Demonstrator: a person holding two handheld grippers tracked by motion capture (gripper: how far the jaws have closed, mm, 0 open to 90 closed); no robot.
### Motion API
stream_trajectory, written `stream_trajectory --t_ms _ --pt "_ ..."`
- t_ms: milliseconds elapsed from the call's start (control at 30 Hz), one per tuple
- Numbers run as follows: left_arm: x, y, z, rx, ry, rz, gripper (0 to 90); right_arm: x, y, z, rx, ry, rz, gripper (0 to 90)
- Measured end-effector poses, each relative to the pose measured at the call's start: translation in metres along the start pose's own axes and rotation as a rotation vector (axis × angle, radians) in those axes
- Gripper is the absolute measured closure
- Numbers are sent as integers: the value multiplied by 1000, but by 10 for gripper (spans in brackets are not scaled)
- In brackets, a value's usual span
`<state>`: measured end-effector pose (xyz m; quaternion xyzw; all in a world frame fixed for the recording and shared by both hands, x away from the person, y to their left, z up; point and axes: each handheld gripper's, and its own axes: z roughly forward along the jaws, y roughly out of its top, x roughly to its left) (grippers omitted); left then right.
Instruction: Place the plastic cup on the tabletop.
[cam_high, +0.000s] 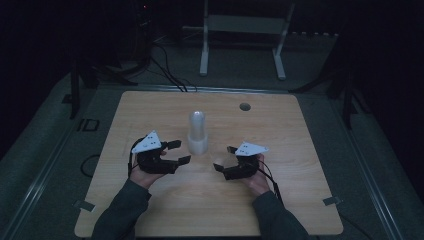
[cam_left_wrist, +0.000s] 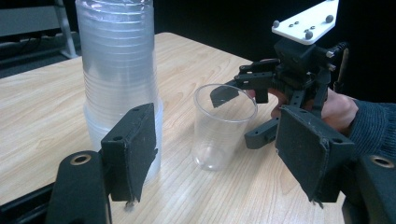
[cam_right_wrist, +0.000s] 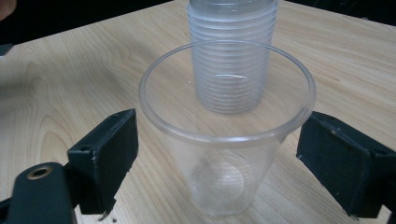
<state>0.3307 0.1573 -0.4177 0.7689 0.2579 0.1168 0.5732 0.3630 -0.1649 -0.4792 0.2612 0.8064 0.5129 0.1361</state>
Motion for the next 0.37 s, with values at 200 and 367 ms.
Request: stream_trajectory --t_ms 200,367 --pt "0 0 0 3 1 2 292 1 -1 -3 -3 0 3 125" --pt "1 -1 0 2 3 -1 292 0 -4 -6 -3 -4 9 125"
